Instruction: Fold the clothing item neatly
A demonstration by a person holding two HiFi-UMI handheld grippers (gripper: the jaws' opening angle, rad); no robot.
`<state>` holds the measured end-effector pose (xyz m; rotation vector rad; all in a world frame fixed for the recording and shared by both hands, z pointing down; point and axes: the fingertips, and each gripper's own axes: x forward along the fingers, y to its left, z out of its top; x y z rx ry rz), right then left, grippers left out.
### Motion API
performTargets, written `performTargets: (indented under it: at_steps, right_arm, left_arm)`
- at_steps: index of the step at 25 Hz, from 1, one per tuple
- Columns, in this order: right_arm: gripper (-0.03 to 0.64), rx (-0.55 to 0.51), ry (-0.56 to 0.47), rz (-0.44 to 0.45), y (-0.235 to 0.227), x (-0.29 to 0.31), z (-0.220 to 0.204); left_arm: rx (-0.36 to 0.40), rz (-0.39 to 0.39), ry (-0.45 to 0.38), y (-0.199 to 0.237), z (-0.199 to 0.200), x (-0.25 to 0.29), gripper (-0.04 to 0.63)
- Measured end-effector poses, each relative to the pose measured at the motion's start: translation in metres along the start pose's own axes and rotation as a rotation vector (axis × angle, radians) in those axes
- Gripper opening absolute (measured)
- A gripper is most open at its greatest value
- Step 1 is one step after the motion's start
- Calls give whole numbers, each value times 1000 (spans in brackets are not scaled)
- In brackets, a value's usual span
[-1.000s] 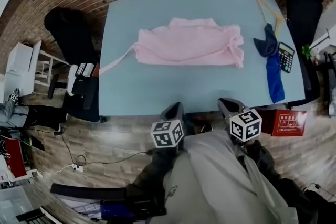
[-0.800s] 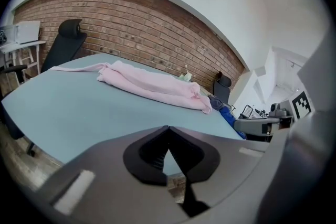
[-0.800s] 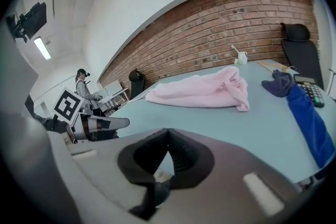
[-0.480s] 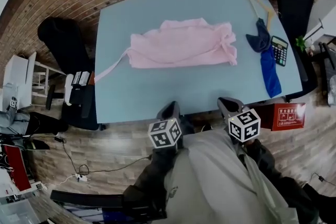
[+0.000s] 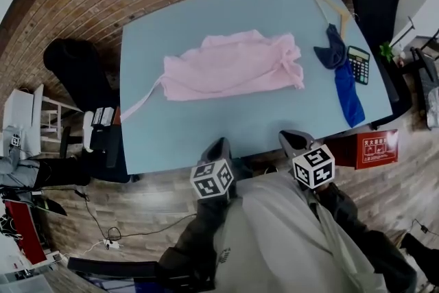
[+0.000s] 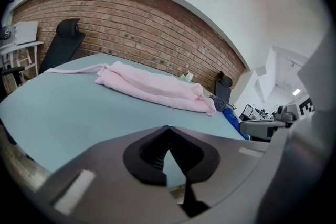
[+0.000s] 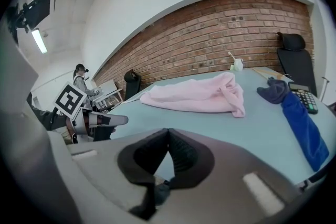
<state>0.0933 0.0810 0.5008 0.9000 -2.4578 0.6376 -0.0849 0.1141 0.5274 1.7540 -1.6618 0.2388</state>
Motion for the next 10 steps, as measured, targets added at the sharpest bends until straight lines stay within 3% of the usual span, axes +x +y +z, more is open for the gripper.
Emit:
performTargets:
  at_steps: [10]
  right_arm:
    - [2, 34, 14, -12, 0, 3, -3]
  left_arm:
    - [36, -26, 39, -1, 1, 8, 8]
